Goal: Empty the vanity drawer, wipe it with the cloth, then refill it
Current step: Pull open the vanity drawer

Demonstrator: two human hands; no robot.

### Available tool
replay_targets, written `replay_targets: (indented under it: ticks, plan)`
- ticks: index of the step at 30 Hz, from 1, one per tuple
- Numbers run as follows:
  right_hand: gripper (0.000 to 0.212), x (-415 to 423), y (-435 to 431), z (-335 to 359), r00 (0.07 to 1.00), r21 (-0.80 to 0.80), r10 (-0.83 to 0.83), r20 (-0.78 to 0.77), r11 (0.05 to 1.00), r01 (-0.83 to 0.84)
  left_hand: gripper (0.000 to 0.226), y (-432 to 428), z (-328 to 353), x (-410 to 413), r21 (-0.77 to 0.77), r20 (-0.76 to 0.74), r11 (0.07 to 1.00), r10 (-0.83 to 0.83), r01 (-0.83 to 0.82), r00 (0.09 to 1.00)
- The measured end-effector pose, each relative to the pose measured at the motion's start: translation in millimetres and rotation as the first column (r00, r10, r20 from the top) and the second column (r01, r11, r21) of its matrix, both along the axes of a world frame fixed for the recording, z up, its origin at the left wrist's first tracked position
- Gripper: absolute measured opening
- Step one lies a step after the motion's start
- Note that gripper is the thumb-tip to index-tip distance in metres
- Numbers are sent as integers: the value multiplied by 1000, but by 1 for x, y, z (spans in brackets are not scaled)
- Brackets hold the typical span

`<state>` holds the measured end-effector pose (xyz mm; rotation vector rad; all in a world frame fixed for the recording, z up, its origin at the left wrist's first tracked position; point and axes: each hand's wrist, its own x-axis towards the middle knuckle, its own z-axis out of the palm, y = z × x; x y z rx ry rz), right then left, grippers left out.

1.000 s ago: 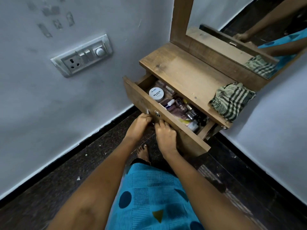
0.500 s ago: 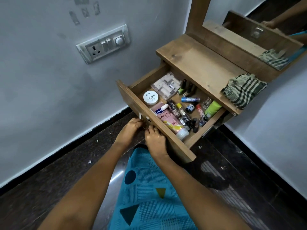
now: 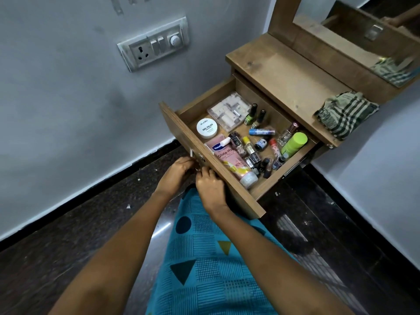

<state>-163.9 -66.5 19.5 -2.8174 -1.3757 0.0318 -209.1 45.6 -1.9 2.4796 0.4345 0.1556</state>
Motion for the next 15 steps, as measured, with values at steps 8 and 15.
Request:
replay_targets:
  ticks: [8,15]
  plan:
    - [19,2,-3,3,998,-19,52,-37,998,-52,30,1,5,0,6,-30,1000,-16,16,999]
    - [10,1,-18,41,994,148,3,-107,989,13,22,1,40,0,113,154,994,-18,1,988]
